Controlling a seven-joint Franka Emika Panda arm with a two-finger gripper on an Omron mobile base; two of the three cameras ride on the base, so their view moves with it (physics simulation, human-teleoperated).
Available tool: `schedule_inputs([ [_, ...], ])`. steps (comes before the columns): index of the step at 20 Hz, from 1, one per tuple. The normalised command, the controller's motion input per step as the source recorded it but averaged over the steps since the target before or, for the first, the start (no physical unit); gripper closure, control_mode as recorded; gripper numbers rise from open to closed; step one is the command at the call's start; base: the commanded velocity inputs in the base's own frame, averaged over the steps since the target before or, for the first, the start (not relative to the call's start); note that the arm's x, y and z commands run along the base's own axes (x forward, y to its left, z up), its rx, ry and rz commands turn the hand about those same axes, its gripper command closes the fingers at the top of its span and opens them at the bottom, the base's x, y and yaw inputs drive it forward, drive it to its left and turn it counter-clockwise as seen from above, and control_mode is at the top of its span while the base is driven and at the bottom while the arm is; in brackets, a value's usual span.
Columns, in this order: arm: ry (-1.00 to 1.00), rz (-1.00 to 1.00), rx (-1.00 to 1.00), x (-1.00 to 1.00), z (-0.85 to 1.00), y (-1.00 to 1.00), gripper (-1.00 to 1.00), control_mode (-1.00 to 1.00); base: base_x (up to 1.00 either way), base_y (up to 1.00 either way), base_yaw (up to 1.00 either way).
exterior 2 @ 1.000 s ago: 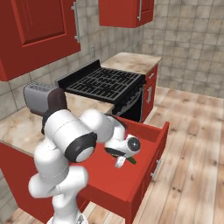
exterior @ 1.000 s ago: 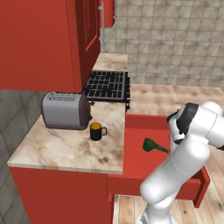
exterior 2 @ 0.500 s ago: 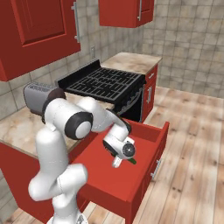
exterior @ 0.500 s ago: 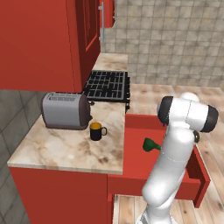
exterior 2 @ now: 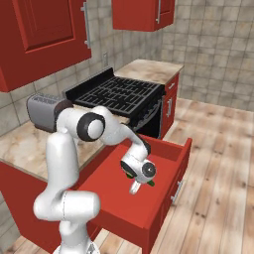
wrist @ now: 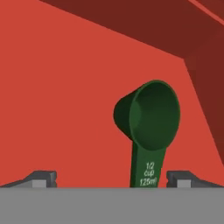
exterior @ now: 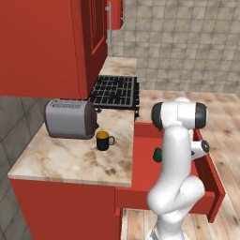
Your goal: Pick the measuring cup from the drawer and place it on the counter.
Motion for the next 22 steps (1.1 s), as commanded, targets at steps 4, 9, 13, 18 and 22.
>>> schedule_inputs([
  [4, 0.17, 0.0, 0.0, 0.36, -0.07, -0.01, -1.0, -1.0, 0.0, 0.0, 0.0],
  [9, 0.08, 0.0, 0.0, 0.55, -0.02, 0.0, -1.0, -1.0, 0.0, 0.0, 0.0],
  [13, 0.05, 0.0, 0.0, 0.51, -0.22, 0.0, -1.0, -1.0, 0.0, 0.0, 0.0],
  [18, 0.04, 0.0, 0.0, 0.24, -0.34, 0.0, -1.0, -1.0, 0.0, 0.0, 0.0],
  [22, 0.01, 0.0, 0.0, 0.01, -0.36, 0.03, -1.0, -1.0, 0.0, 0.0, 0.0],
])
